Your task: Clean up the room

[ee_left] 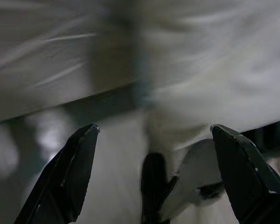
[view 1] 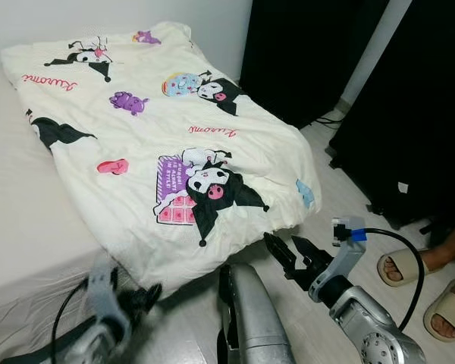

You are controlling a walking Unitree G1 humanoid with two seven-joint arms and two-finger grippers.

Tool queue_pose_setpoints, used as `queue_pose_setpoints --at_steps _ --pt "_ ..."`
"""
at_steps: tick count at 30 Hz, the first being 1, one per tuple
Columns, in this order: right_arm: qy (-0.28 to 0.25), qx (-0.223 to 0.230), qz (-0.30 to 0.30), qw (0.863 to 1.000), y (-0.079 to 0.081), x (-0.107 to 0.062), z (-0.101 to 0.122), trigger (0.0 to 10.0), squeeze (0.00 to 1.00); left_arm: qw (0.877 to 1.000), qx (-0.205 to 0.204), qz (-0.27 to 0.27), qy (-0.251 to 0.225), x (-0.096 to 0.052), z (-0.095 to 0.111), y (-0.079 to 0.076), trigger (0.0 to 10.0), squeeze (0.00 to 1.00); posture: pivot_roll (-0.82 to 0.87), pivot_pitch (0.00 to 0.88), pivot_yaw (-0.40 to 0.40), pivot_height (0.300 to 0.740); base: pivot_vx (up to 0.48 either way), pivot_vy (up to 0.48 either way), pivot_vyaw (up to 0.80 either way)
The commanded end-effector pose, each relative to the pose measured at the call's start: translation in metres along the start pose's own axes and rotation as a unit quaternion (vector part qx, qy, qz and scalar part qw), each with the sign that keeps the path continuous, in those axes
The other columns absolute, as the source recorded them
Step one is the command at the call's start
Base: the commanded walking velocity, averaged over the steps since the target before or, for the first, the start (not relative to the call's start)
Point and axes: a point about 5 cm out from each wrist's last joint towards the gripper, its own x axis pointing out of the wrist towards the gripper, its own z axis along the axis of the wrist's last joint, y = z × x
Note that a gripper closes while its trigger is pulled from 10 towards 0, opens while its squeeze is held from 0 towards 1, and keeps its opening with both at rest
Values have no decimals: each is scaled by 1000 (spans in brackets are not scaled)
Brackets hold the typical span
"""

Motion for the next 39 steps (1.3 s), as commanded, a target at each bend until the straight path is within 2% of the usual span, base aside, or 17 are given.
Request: queue_pose_setpoints --at_steps 1,2,5,9,12,14,15,16,20,21,22,23,25,30,31,36,39 --pt "5 1 -3 1000 1 -3 -2 10000 0 999 -24 39 -3 -8 -2 14 10000 0 -222 288 -69 387 0 0 0" --pt "7 3 -4 1000 0 -4 -3 10000 0 996 -49 76 -24 -15 1 26 10000 0 -222 288 -69 387 0 0 0" --pt "11 5 -5 1000 0 -5 -5 10000 0 986 -89 128 -65 -26 5 42 10000 0 -205 297 -80 387 0 0 0" --pt "13 5 -5 1000 0 -6 -5 10000 0 982 -105 126 -92 -25 10 42 10000 0 -206 302 -89 387 0 0 0" --pt "18 8 -5 1000 1 -6 -6 10000 0 984 -129 34 -121 -7 20 16 10000 0 -206 314 -107 387 0 0 0" --pt "24 9 -7 1000 1 -7 -9 10000 0 978 -153 -57 -128 6 24 -9 10000 0 -208 316 -109 387 0 0 0" --pt "24 9 -7 1000 1 -7 -9 10000 0 978 -153 -57 -128 6 24 -9 10000 0 -208 316 -109 387 0 0 0" --pt "27 9 -8 1000 2 -9 -11 10000 0 970 -165 -121 -129 12 25 -26 10000 0 -214 323 -113 387 0 0 0" --pt "27 9 -8 1000 2 -9 -10 10000 0 969 -162 -137 -128 15 25 -32 10000 0 -224 329 -115 387 0 0 0" --pt "27 9 -9 1000 2 -11 -10 10000 0 968 -157 -156 -119 18 23 -40 10000 659 -227 331 -118 387 0 0 0" --pt "27 9 -9 1000 2 -11 -10 10000 0 968 -157 -156 -119 18 23 -40 10000 659 -227 331 -118 387 0 0 0" --pt "27 9 -11 1000 1 -12 -9 10000 0 969 -143 -169 -107 22 21 -51 10000 1000 -230 335 -118 387 0 0 0" --pt "27 10 -13 1000 1 -13 -9 10000 0 970 -127 -180 -103 29 21 -65 10000 1000 -231 338 -120 387 0 0 0" --pt "30 10 -14 999 2 -14 -10 10000 0 965 -130 -190 -123 34 31 -74 10000 1000 -236 340 -121 387 0 0 0" --pt "30 10 -14 999 3 -14 -10 10000 0 962 -139 -198 -130 35 35 -75 10000 0 -236 340 -121 387 0 0 0" --pt "30 10 -15 999 3 -15 -9 10000 0 957 -152 -209 -133 36 41 -73 10000 0 -240 340 -122 387 0 0 0" --pt "28 10 -19 999 2 -17 -7 10000 0 964 -140 -186 -131 35 39 -68 10000 0 -244 342 -123 387 0 0 0"
